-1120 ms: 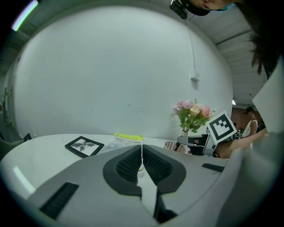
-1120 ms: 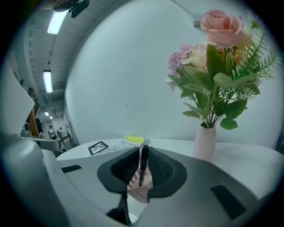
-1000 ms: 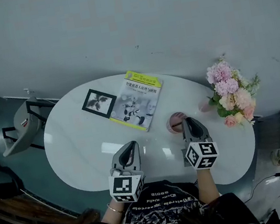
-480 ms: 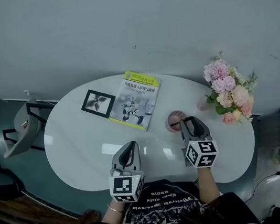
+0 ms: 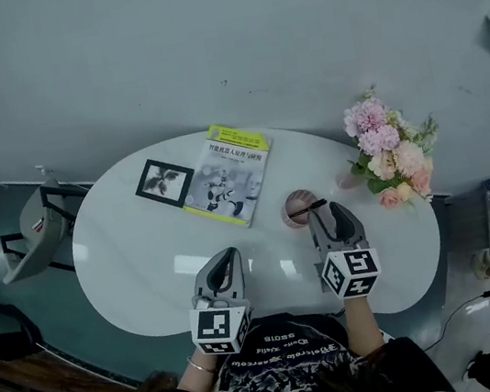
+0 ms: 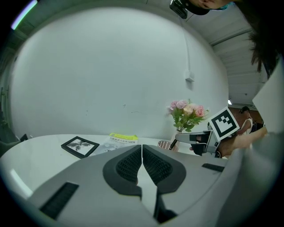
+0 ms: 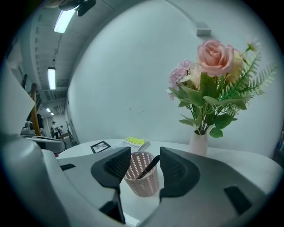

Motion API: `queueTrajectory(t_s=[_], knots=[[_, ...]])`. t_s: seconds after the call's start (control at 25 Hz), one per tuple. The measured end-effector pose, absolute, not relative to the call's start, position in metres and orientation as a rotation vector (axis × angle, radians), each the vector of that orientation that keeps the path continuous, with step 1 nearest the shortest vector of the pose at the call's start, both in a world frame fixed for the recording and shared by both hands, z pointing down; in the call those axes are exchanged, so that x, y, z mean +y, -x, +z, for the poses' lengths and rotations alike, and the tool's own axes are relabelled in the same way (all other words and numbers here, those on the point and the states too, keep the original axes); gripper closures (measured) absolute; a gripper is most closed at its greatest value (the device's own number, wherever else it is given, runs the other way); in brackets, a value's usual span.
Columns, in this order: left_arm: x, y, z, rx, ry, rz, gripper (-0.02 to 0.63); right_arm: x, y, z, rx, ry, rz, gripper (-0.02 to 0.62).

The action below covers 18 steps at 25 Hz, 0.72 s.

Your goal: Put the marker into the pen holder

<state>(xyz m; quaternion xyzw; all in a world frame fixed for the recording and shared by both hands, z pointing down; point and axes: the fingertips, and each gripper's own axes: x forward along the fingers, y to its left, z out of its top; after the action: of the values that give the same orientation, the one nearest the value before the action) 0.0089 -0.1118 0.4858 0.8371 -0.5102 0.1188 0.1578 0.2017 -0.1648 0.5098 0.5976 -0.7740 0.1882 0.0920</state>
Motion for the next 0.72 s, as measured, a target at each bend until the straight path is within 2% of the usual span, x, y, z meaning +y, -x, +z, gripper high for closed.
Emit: queueTrajectory(t_s=[0.72], knots=[[-0.098, -0.04, 0.494, -1.324, -2.452, 0.342, 0.58, -0.107, -0.186, 0.511, -2.259, -1.713, 0.498, 0.382]])
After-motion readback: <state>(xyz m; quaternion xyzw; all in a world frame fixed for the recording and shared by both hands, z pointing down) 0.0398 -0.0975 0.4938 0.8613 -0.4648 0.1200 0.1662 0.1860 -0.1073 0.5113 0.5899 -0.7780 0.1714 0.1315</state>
